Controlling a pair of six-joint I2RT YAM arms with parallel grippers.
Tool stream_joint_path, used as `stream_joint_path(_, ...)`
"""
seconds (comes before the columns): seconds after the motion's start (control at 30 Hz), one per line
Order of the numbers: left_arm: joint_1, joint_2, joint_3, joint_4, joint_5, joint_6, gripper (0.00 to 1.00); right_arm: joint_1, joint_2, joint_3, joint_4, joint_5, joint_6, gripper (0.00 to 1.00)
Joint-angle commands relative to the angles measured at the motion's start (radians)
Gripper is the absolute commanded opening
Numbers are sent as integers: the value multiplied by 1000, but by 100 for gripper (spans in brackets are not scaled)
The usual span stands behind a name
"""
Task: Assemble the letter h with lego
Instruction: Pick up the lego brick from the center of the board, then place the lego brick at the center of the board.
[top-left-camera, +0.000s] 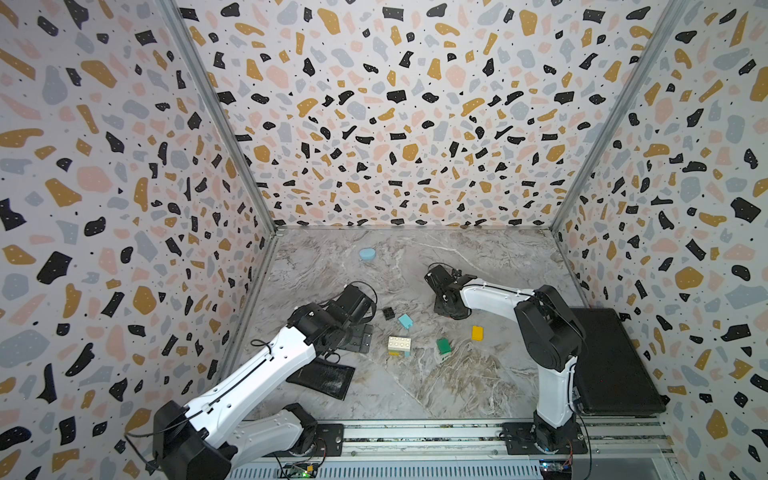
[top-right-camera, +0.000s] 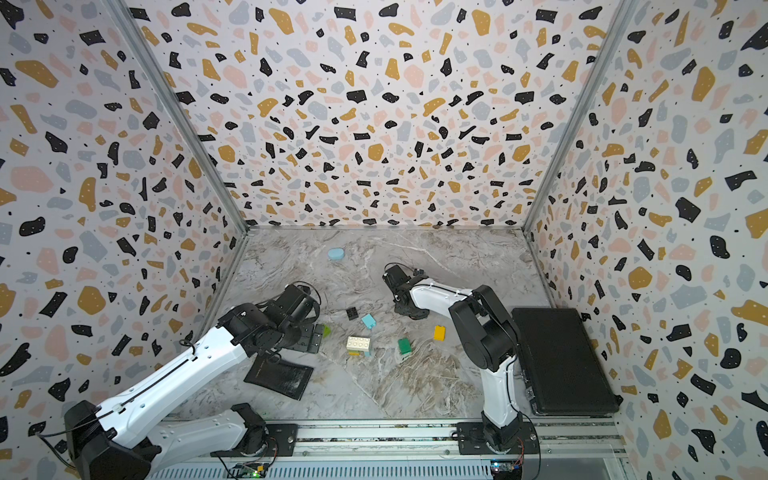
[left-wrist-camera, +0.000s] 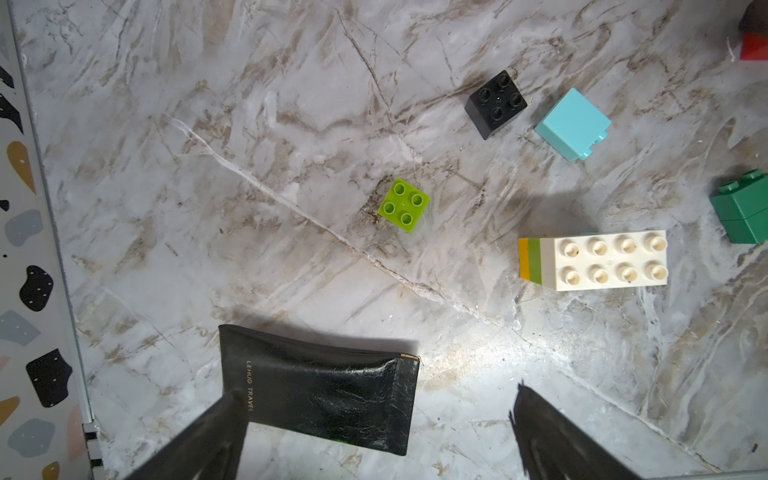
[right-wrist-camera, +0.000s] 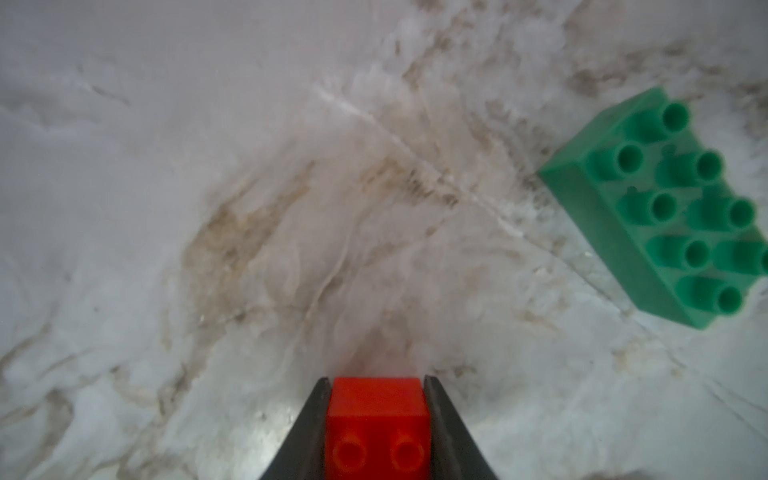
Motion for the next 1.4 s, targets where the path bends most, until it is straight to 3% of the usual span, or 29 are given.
stream_joint_path(0.0, -1, -17, 3, 9, 8, 14, 99, 80, -156, -68, -23, -17, -32, 13)
stream_joint_path(0.3, 11, -18, 2, 9, 7, 14, 99, 252, -387, -317, 17, -97, 111, 14)
stream_joint_path(0.67, 11, -10, 3, 6, -8, 13, 99, 438, -372, -394, 27, -54, 229, 20)
stream_joint_path(1.13, 11, 1, 4, -1, -44, 2, 99, 471, -348, -384, 89, -86, 259, 51)
stream_joint_path(1.37, 25, 17, 4, -5, -52, -1, 99, 472, -503, -396, 65, -40, 180, 60)
